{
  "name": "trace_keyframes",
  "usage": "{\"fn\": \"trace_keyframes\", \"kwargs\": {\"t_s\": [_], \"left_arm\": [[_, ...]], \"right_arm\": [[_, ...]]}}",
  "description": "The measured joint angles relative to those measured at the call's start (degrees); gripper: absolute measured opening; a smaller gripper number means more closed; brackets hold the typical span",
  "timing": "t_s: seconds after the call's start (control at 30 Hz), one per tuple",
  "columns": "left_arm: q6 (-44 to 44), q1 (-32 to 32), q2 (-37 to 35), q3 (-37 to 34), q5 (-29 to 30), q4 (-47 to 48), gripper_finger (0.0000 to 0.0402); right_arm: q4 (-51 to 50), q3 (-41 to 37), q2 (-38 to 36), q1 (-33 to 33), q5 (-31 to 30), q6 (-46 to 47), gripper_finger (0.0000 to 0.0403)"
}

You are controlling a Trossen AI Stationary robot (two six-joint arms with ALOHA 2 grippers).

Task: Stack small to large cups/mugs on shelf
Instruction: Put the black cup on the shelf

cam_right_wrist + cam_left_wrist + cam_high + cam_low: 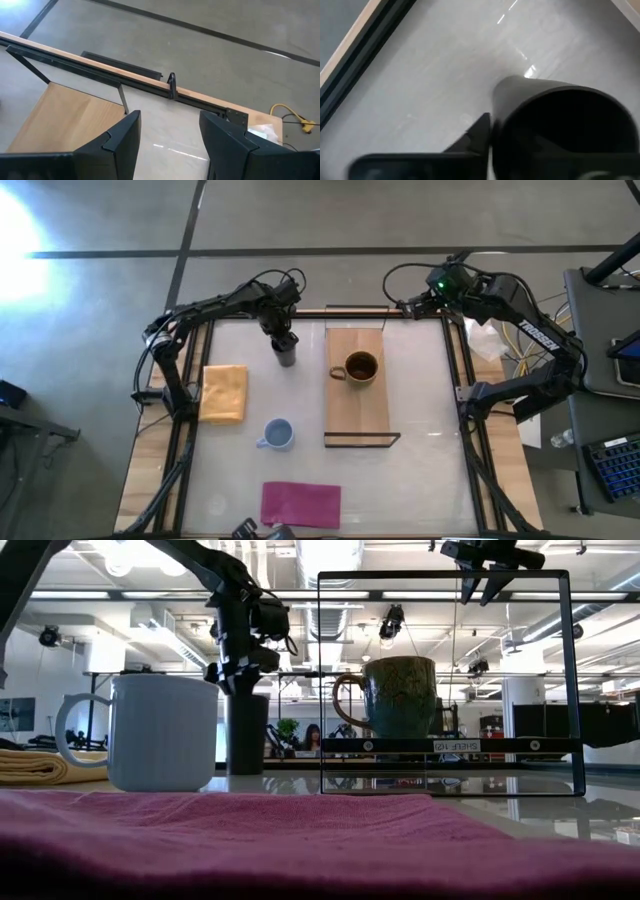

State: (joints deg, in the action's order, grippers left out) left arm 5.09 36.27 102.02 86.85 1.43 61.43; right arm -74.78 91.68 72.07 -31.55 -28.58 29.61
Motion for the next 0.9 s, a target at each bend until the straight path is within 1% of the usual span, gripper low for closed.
{"fn": "trace_keyframes", "kwargs": {"t_s": [0.07, 0.13, 0.2, 0.37, 0.53, 0.63, 0.7, 0.77, 0.9], "left_arm": [[-0.05, -0.04, -0.16, -0.04, -0.02, -0.52, 0.0008], [-0.94, -0.44, -0.57, 0.31, 0.24, -1.25, 0.0004], [-1.22, -0.85, -0.82, 2.16, 0.42, -0.66, 0.0002], [-1.11, -1.1, -1.0, 11.04, 0.42, 1.13, 0.0001], [0.83, -2.2, -1.0, 20.93, 0.39, 3.57, 0.0001], [2.09, -2.69, -0.98, 25.36, -0.06, 3.57, 0.0], [3.01, -2.79, -0.98, 26.74, -0.04, 2.97, 0.0], [3.65, -2.78, -0.98, 26.85, -0.6, 2.22, 0.0], [5.98, -3.3, 0.14, 26.39, -3.51, -1.54, 0.0]], "right_arm": [[0.0, 0.0, 0.0, 0.02, 0.0, 0.0, 0.0196], [0.0, 0.0, 0.0, 0.01, 0.0, 0.0, 0.0196], [0.0, -0.02, 0.0, 0.01, 0.0, -0.01, 0.0196], [-0.49, -0.05, 0.0, -0.11, 0.02, -0.02, 0.0196], [-3.52, -0.63, 0.0, -0.26, 0.0, -0.02, 0.0194], [-4.92, -1.51, 0.0, -1.07, 0.06, -0.02, 0.0194], [-4.48, -2.86, -0.04, -1.79, 0.58, -0.02, 0.0194], [-2.67, -4.68, -0.06, -2.79, 3.1, -0.83, 0.0194], [5.88, -9.22, -0.82, -5.0, 7.4, -3.46, 0.019]]}}
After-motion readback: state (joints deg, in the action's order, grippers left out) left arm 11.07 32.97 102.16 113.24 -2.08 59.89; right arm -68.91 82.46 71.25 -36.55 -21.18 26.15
